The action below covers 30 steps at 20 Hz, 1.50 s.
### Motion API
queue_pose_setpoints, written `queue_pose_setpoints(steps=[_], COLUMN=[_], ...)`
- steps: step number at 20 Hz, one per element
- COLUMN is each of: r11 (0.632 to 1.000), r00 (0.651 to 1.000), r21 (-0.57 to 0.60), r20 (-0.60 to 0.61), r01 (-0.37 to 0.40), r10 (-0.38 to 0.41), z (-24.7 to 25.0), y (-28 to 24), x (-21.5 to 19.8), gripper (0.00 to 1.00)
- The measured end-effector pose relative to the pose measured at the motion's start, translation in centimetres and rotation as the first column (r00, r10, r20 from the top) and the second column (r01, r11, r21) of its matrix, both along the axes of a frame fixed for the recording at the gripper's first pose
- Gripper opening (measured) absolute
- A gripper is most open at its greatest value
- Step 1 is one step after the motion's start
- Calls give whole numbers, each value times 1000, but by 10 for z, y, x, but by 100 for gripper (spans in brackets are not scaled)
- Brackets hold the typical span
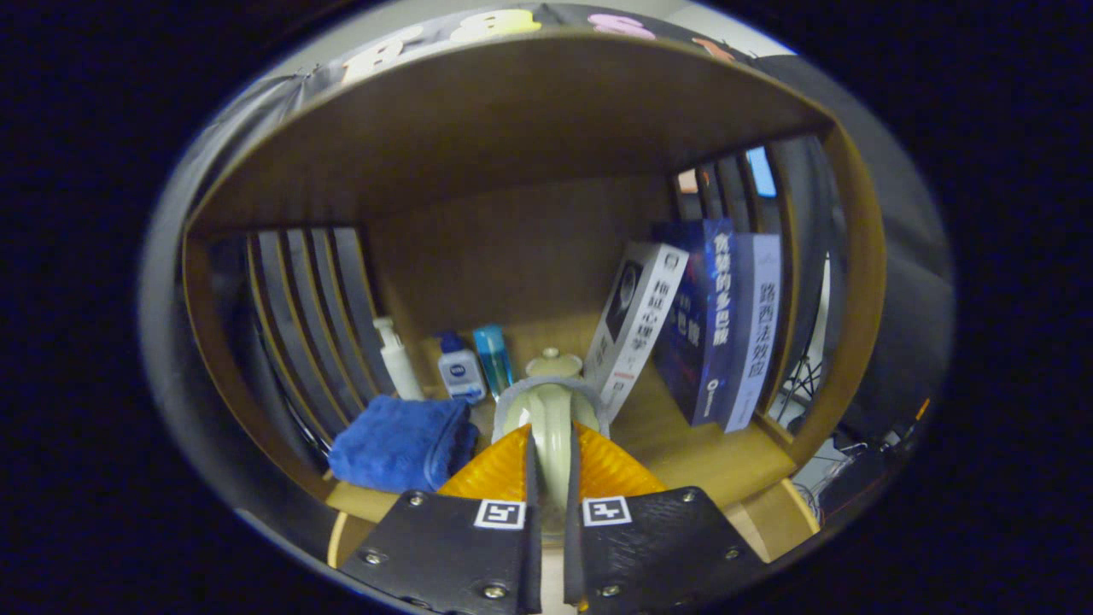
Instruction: Pull open the drawer, take out the items inside it, and place them on the countertop above the cabinet.
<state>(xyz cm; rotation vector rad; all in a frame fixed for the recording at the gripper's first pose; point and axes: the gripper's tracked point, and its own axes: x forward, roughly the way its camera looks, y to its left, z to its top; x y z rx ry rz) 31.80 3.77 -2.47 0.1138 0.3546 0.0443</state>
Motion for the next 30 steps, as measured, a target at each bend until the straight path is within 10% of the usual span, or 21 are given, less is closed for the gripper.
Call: queue_pose_setpoints(steps=[3, 15, 21, 30], r11=[999, 999, 995, 998], r00=[996, 997, 988, 978], r21=[-10, -22, -50, 41], r20=[-85, 64, 128, 201], r01=[-39, 35, 91, 49], r10=[38, -33, -84, -56], z=[-62, -55, -20, 58], y=[29, 19, 6, 14], x=[23, 90, 57, -55], gripper=[11, 17, 98, 99])
